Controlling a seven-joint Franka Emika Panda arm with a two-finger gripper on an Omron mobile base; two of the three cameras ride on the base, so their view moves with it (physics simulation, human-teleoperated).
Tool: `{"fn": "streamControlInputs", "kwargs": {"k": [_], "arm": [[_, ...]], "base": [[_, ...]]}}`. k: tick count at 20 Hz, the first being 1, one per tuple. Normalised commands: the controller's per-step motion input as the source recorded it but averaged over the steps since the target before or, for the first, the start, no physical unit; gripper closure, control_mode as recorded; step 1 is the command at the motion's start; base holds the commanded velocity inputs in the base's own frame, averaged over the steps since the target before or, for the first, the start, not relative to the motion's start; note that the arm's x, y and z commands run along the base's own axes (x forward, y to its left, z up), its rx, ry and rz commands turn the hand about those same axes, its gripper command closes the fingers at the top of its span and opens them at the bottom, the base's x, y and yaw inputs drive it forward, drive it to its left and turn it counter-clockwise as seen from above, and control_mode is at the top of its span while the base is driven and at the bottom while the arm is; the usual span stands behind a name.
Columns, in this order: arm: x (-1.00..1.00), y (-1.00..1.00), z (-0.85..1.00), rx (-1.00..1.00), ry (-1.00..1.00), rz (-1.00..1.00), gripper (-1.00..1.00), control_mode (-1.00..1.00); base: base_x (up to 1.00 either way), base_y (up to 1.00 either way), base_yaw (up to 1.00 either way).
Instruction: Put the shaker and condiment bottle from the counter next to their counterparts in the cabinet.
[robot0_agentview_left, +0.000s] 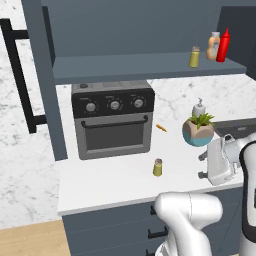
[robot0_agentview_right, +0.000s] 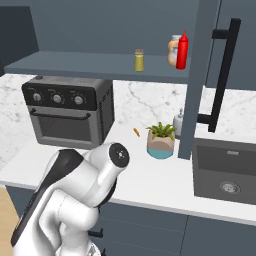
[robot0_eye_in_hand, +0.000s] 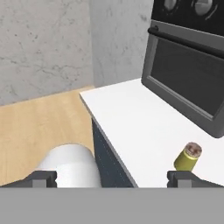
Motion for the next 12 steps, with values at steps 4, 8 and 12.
{"fn": "streamControlInputs", "kwargs": {"k": [4, 8, 12], "arm": [[0.02, 0.03, -0.4, -0.03, -0.04, -0.04, -1.0, -1.0], [0.19, 0.0, -0.15, 0.0, -0.07, -0.05, -1.0, -1.0], [0.18, 0.06, -0.12, 0.01, -0.1, 0.0, -1.0, -1.0]], "base": [[0.0, 0.0, 0.0], [0.0, 0.0, 0.0], [0.0, 0.0, 0.0]]}}
